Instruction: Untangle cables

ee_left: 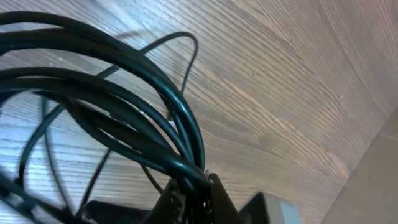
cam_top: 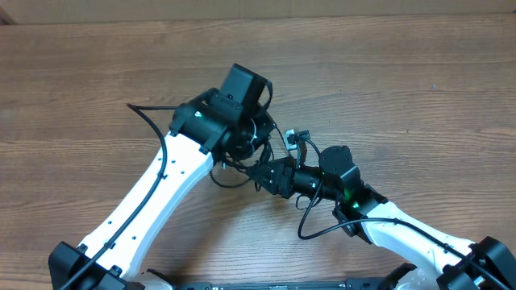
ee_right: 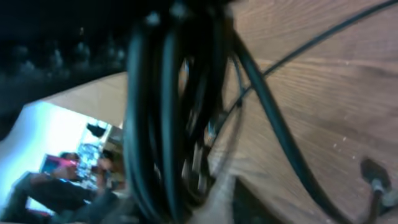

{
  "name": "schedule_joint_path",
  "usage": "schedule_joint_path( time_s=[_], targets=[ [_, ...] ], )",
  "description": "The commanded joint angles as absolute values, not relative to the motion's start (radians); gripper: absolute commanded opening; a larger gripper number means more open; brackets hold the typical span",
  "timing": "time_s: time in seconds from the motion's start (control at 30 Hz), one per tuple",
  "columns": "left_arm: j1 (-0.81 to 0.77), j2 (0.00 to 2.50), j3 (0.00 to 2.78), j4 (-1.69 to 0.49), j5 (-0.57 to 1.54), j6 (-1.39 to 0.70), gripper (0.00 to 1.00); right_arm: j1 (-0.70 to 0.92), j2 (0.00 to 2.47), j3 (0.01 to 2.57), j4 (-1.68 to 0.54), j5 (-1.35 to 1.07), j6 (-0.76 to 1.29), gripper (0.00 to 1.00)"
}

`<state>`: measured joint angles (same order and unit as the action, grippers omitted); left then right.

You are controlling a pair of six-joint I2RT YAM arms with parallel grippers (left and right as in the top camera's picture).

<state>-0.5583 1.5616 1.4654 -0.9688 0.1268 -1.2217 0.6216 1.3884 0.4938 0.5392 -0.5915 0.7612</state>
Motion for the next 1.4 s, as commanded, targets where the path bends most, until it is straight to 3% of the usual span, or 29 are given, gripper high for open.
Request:
schedule_joint_path(
  time_s=[0.0, 0.03, 0.1, 0.2, 0.3, 0.33, 0.47, 0.6, 0.67, 0.73, 1.1, 1.37],
  targets=[
    [-0.562, 1.566, 1.475, -0.973, 0.134, -1.26, 0.04, 0.603, 1.384, 0.499, 0.529, -0.559, 0.762, 0.11],
    [-0.559, 1.566, 1.475, -0.972, 0.133, -1.26, 0.04, 0.594, 1.384, 0.499, 0.521, -0.559, 0.762, 0.05],
    [-0.544, 1.565, 1.475, -0.972, 0.131, -1.251, 0.11, 0.567, 1.384, 0.499, 0.496, -0.572, 0.763, 0.04],
    [-0.485, 1.562, 1.475, -0.973, 0.141, -1.165, 0.3, 0.519, 1.384, 0.499, 0.455, -0.627, 0.762, 0.04],
    [-0.39, 1.557, 1.475, -0.975, 0.233, -1.067, 0.56, 0.461, 1.384, 0.499, 0.434, -0.712, 0.758, 0.04],
    [-0.359, 1.557, 1.475, -0.974, 0.272, -1.043, 0.58, 0.445, 1.384, 0.499, 0.435, -0.738, 0.754, 0.04],
    [-0.246, 1.557, 1.475, -0.97, 0.419, -0.842, 0.51, 0.412, 1.384, 0.499, 0.436, -0.788, 0.748, 0.04],
    [-0.215, 1.558, 1.475, -0.986, 0.524, -0.528, 0.51, 0.412, 1.384, 0.499, 0.435, -0.834, 0.704, 0.04],
    [-0.229, 1.558, 1.475, -1.005, 0.537, -0.409, 0.39, 0.412, 1.384, 0.499, 0.435, -0.859, 0.702, 0.04],
    [-0.254, 1.562, 1.474, -1.026, 0.506, -0.319, 0.35, 0.412, 1.384, 0.499, 0.436, -0.881, 0.702, 0.04],
    [-0.371, 1.639, 1.474, -1.105, 0.127, -0.41, 0.38, 0.412, 1.384, 0.499, 0.439, -0.897, 0.701, 0.04],
    [-0.393, 1.758, 1.474, -1.118, 0.067, -0.453, 0.22, 0.412, 1.384, 0.499, 0.439, -0.9, 0.701, 0.04]
  ],
)
